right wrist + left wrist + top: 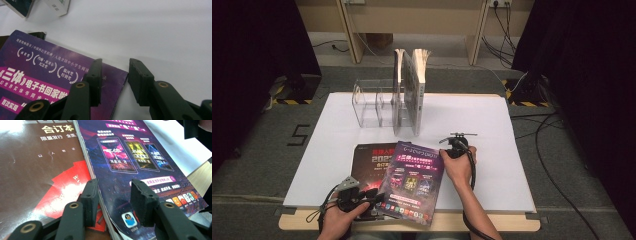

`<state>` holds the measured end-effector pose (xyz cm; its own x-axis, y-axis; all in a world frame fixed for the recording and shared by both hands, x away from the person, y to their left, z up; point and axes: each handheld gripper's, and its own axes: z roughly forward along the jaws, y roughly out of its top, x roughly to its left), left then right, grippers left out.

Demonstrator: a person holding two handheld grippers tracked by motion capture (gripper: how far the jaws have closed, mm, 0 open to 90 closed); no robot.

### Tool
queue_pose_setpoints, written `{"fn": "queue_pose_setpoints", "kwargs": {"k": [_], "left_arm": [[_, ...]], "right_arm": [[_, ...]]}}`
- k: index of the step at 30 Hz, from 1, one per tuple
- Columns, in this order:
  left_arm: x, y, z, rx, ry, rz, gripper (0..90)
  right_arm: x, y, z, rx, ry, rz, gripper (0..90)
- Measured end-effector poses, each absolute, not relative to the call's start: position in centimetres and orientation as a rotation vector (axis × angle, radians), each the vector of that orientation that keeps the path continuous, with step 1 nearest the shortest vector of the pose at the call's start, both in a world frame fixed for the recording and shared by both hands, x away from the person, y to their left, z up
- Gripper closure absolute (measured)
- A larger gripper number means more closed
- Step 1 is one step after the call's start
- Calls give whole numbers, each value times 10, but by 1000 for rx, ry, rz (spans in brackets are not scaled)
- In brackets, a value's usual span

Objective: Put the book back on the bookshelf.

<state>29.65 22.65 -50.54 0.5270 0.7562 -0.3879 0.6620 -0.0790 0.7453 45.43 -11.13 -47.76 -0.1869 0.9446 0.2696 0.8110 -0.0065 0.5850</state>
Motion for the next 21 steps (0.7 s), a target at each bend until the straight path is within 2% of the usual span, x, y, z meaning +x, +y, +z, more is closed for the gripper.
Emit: {"fn": "queue_pose_setpoints", "kwargs": {"k": [10, 21], "left_arm": [[295, 224, -505, 1817, 1171, 145, 638], [294, 218, -502, 1855, 1197, 205, 695]], "right_arm": [[469, -94, -477, 1810, 2124, 965, 606], [473, -98, -480, 1782, 2125, 1033, 591]]}}
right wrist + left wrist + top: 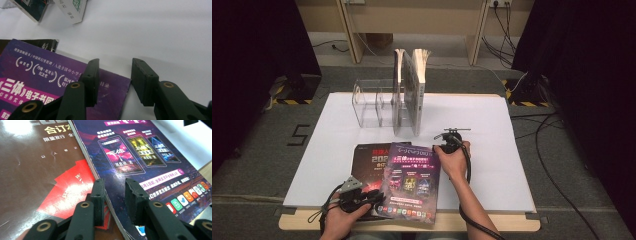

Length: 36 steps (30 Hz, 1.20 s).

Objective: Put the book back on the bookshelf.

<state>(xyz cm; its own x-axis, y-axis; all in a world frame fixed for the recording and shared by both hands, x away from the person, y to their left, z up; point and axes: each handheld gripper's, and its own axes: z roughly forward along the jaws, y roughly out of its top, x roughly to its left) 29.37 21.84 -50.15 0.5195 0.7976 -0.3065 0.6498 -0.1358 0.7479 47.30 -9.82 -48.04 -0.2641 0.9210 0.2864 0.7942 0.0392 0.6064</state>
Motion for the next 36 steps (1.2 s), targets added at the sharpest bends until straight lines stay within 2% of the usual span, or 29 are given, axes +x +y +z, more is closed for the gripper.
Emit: {"fn": "queue_pose_setpoints", "kwargs": {"k": [19, 25, 36], "left_arm": [[290, 210, -498, 1874, 1234, 269, 712], [290, 211, -498, 1874, 1234, 266, 716], [289, 211, -498, 1871, 1235, 267, 717]], "right_arm": [[468, -108, -480, 1867, 2104, 1077, 585], [467, -109, -477, 1890, 2122, 1040, 556], [465, -110, -477, 1880, 2125, 1033, 557]]}}
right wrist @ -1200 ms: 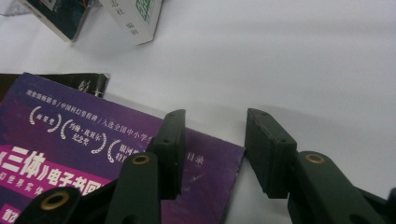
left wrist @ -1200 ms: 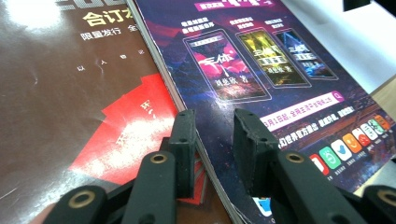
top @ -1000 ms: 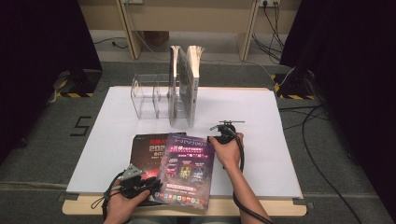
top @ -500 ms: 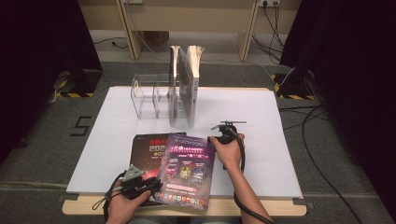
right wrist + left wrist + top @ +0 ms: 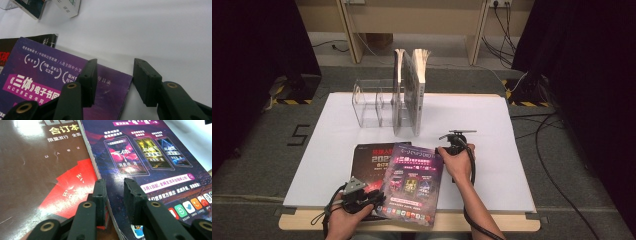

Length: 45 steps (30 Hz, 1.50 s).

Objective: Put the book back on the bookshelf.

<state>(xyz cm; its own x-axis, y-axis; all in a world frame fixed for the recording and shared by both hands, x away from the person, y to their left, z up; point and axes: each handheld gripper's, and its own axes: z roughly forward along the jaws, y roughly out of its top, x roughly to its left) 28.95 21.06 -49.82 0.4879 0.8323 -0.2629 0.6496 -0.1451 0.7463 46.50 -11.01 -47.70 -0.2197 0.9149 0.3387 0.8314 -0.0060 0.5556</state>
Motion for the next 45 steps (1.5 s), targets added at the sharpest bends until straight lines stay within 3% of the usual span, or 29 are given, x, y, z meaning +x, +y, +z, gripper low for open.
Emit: {"fn": "queue_pose_setpoints", "kwargs": {"k": [14, 31, 45], "left_arm": [[289, 210, -498, 1874, 1233, 278, 718], [289, 209, -498, 1872, 1237, 278, 716], [289, 209, -498, 1871, 1239, 279, 714]], "right_arm": [[463, -113, -477, 1911, 2120, 1038, 541], [459, -111, -477, 1896, 2142, 1024, 605], [469, -111, -479, 1845, 2160, 1081, 562]]}}
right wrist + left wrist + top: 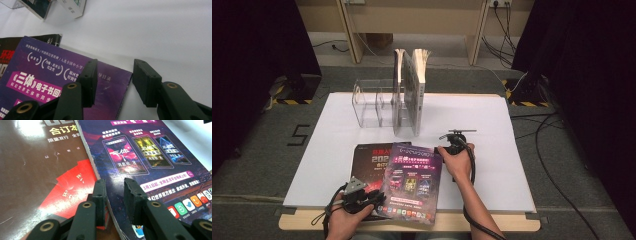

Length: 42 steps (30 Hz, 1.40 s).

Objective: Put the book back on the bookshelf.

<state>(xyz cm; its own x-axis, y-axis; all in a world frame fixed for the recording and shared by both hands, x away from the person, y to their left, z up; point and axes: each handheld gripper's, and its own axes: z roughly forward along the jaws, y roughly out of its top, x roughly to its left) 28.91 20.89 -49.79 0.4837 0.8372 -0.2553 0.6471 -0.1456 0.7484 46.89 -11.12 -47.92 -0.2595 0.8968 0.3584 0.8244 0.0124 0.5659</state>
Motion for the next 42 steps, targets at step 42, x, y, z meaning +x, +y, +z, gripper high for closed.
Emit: {"fn": "queue_pose_setpoints", "kwargs": {"k": [42], "left_arm": [[289, 209, -498, 1870, 1238, 277, 713]], "right_arm": [[486, -114, -483, 1810, 2221, 1198, 534]]}}
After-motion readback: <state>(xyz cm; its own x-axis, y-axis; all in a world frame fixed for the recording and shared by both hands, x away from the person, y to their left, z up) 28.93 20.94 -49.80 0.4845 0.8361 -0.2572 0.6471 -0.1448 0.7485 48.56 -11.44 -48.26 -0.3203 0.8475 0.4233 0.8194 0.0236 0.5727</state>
